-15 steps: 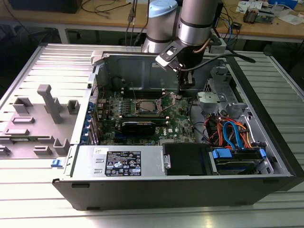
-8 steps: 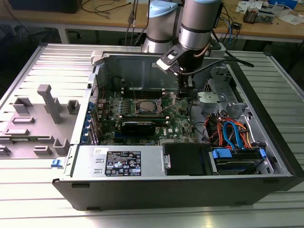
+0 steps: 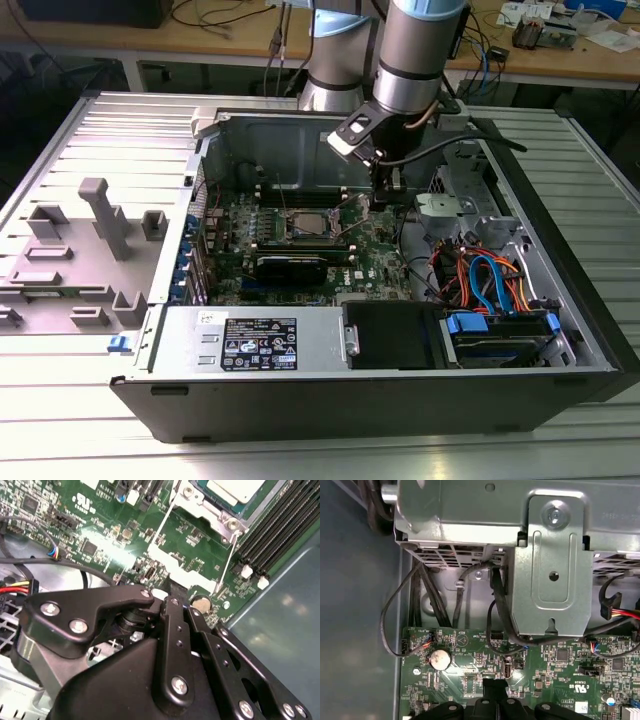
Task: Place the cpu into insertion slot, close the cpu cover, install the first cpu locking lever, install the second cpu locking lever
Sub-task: 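Close the cpu cover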
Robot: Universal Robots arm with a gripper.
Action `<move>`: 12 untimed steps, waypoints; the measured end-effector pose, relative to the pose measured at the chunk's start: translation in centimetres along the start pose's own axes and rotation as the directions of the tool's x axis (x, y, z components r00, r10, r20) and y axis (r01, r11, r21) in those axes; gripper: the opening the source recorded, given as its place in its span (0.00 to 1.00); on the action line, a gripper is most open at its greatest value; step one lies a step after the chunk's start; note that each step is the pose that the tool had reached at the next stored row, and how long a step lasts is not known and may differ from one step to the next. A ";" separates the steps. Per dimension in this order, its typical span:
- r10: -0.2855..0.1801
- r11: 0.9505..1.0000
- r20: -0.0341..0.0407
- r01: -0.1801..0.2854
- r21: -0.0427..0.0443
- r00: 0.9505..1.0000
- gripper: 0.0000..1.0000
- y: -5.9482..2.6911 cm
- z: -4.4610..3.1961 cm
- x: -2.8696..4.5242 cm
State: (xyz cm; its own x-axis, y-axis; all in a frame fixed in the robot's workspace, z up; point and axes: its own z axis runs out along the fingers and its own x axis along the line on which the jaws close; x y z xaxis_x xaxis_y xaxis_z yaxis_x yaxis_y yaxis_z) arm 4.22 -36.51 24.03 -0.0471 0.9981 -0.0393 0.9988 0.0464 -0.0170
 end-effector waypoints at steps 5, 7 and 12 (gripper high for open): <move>-0.016 1.000 0.000 0.016 -0.001 1.000 0.11 -1.14 -0.08 0.05; -0.018 1.000 0.000 0.018 -0.001 1.000 0.11 -1.38 -0.31 0.05; -0.019 1.000 0.000 0.019 -0.001 1.000 0.11 -2.26 -0.59 0.08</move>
State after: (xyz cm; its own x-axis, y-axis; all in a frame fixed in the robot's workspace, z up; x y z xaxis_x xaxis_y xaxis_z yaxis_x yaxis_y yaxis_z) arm 1.96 -36.51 24.65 -0.0660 0.9971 -0.0385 0.9977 0.0654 -0.0168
